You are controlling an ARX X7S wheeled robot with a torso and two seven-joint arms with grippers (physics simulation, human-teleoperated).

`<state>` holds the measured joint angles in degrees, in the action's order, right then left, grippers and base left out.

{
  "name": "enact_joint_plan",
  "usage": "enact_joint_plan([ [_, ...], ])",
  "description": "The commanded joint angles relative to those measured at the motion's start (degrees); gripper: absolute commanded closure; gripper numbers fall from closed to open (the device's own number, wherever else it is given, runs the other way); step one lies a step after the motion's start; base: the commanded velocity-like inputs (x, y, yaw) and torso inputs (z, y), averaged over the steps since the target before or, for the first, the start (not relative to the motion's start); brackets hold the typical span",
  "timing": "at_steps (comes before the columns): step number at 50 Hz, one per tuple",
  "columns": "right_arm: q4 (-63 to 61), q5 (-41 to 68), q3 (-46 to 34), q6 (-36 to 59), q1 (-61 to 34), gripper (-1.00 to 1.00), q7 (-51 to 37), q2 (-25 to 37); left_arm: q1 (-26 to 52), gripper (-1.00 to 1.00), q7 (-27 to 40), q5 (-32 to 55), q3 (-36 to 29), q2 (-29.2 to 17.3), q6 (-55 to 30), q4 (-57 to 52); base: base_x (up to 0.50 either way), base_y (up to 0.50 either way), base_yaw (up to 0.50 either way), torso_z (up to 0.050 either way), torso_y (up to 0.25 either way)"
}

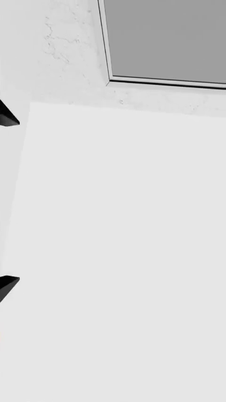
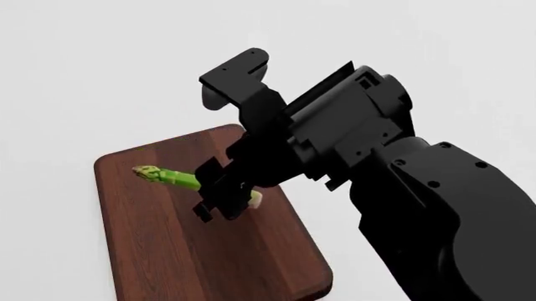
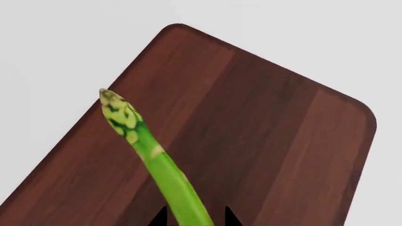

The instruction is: Clear the non-vegetable object off the cutting board and place the vegetables onto it.

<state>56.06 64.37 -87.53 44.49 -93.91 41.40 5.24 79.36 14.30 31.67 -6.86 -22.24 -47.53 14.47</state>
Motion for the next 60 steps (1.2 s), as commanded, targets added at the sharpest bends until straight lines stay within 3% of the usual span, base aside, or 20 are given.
enact_joint_plan([
  [1, 0.87, -0.63, -0.34, -0.72, 1.86, 1.0, 1.04, -0.65, 0.08, -1.0, 0.02, 0.09, 0.02, -0.06, 0.16, 0.26, 0.0, 0.0, 0.0, 0.0, 0.0],
  [4, 0.74, -0.65, -0.33, -0.48, 1.49, 1.0, 1.07, -0.6, 0.31, -1.0, 0.03, 0.09, -0.03, -0.09, 0.12, 0.32, 0.0, 0.0, 0.0, 0.0, 0.0],
  [5, 0.79, -0.68, -0.33, -0.44, 1.38, -1.0, 1.09, -0.6, 0.41, -1.0, 0.06, 0.12, -0.03, -0.1, 0.04, 0.27, 0.0, 0.0, 0.0, 0.0, 0.0],
  [25, -15.3, 3.26, 2.42, 7.32, -5.45, -1.0, -8.29, 5.83, 0.99, -1.0, 0.75, 1.03, 0.46, -0.32, -1.22, -0.98, 0.0, 0.0, 0.0, 0.0, 0.0],
  [26, -23.89, 8.32, 5.67, 12.29, -8.24, -1.0, -16.88, 11.09, 0.76, -1.0, 0.91, 1.31, 0.56, -0.38, -1.61, -1.85, 0.0, 0.0, 0.0, 0.0, 0.0],
  [31, -33.19, 11.34, 7.56, 14.5, -8.87, -1.0, -21.67, 13.46, 0.73, -1.0, 0.97, 1.43, 0.52, -0.43, -1.8, -2.11, 0.0, 0.0, 0.0, 0.0, 0.0],
  [46, -40.58, 17.04, 11.54, 17.28, -10.79, -1.0, -28.86, 15.75, 1.02, -1.0, 1.23, 1.83, 0.5, -0.58, -2.35, -2.79, 0.0, 0.0, 0.0, 0.0, 0.0],
  [60, -44.82, 18.96, 14.16, 13.9, -8.39, -1.0, -30.71, 14.87, 1.36, -1.0, 1.29, 1.95, 0.17, -0.52, -2.49, -2.94, 0.0, 0.0, 0.0, 0.0, 0.0],
])
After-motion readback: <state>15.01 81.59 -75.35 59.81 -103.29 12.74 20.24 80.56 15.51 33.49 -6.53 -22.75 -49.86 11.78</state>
